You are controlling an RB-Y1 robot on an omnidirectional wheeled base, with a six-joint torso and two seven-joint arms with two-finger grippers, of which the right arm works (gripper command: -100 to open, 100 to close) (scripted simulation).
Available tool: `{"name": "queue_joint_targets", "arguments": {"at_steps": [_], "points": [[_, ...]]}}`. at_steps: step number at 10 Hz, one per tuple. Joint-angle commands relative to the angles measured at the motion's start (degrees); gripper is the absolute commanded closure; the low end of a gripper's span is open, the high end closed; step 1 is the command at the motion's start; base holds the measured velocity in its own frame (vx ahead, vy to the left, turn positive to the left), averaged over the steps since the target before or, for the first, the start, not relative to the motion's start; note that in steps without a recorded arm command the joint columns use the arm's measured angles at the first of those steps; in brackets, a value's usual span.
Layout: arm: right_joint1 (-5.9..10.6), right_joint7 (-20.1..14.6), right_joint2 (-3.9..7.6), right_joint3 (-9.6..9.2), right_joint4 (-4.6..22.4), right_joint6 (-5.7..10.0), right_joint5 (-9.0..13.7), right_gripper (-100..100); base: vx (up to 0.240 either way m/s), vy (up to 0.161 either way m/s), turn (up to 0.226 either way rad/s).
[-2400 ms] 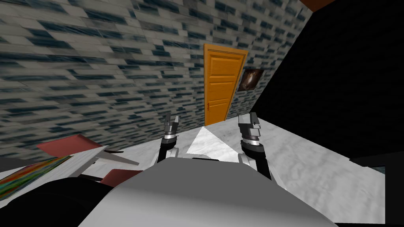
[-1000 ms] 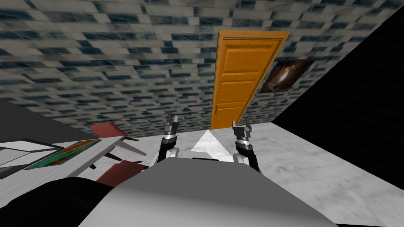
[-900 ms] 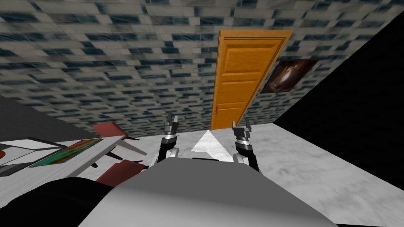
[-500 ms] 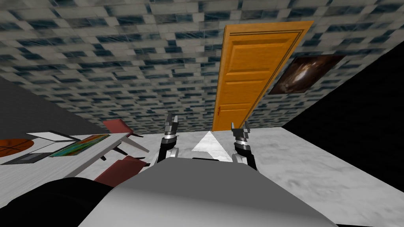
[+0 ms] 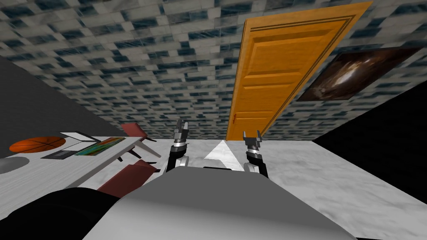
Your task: Pull the door open
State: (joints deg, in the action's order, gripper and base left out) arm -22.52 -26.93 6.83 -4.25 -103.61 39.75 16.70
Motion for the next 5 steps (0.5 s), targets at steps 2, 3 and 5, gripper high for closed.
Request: {"name": "queue_joint_targets", "arguments": {"at_steps": [2,3,5], "points": [[0.63,-2.62,0.52,-0.52,3.23,1.09,2.70,-100,0.090,-0.064,0.122],[0.94,-3.55,0.67,-0.72,4.45,1.42,3.74,-100,0.096,-0.070,0.173],[1.56,-5.40,0.97,-1.13,6.90,2.08,5.81,-100,0.071,-0.071,0.164]]}}
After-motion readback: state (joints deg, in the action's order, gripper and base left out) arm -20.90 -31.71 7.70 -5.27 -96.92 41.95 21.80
